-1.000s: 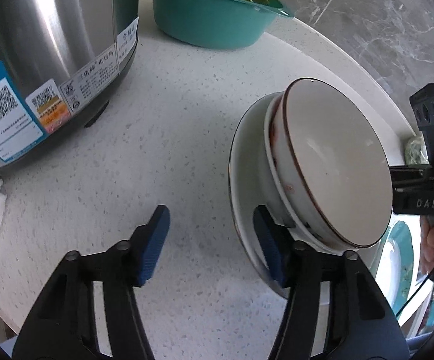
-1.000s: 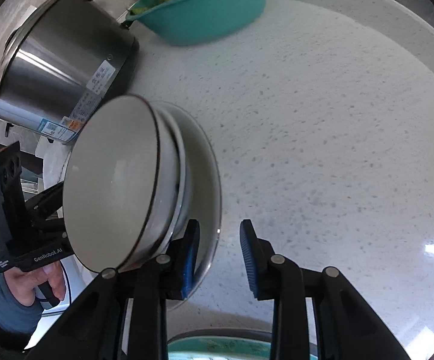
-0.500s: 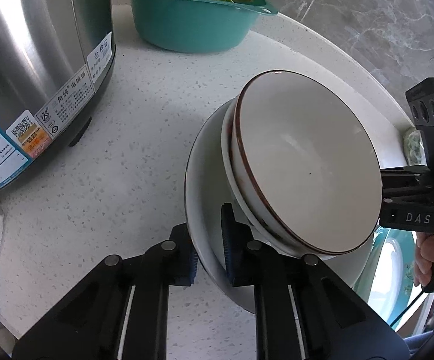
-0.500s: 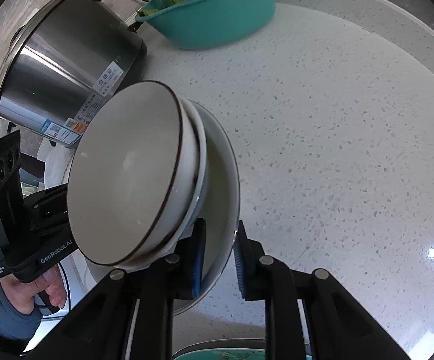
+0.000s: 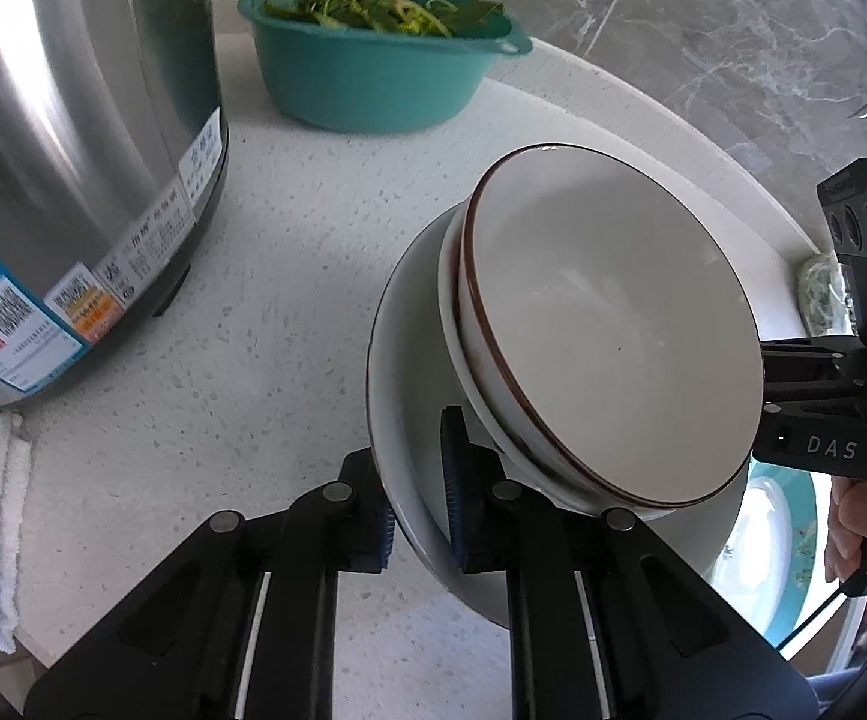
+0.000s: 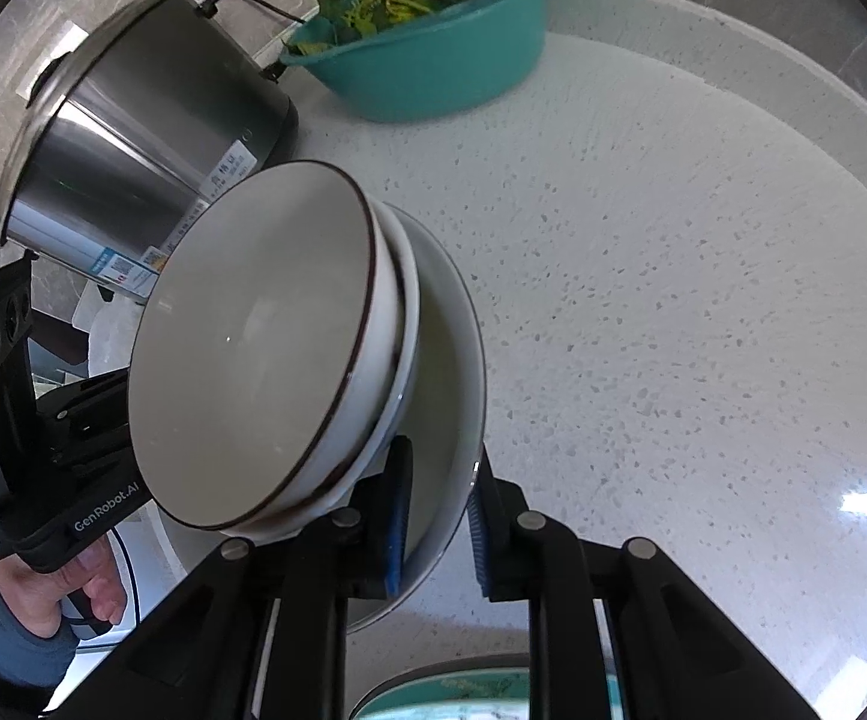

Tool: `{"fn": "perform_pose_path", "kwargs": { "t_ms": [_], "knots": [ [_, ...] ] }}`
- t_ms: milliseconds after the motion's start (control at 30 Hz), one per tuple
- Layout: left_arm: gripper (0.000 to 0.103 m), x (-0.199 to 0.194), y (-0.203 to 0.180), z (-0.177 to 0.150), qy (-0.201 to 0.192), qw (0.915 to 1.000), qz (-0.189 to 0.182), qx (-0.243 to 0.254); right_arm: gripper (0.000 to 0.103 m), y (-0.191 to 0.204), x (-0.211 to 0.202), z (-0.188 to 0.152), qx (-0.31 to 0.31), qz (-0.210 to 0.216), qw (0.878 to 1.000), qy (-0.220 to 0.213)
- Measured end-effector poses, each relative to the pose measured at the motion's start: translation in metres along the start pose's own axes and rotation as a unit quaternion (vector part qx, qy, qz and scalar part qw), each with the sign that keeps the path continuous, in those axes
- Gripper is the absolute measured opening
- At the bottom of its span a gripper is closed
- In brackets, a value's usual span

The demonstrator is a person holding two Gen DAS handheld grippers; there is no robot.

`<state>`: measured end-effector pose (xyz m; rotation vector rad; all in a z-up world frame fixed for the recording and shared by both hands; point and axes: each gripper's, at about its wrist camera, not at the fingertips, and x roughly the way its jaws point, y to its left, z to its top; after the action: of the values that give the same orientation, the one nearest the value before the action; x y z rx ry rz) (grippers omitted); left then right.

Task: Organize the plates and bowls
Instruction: 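Lift and carry the bowl stack with both grippers over the teal floral plates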

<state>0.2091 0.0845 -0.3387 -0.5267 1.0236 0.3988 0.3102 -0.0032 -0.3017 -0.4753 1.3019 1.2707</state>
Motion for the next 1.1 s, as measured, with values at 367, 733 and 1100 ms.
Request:
{"fn": "perform_pose_path", "kwargs": {
  "t_ms": [367,733,1100],
  "knots": [
    [0.011,-0.049,-0.034,0.004,-0.007,0.9989,-0.022,0.042,0.02,0.001,-0.063,-0.017,0.021,-0.01,0.999,-0.035],
    [0.012,-0.093,-0.109,-0.011,0.004,0.9914,-0.061,0.116,0.02,-0.012,-0.122,-0.066,0.066,-0.026,0.995,-0.066],
    [0.012,-0.085,-0.168,-0.048,0.033,0.9812,-0.093,0.166,0.02,-0.04,-0.144,-0.134,0.133,-0.035,0.988,-0.076]
  ]
}}
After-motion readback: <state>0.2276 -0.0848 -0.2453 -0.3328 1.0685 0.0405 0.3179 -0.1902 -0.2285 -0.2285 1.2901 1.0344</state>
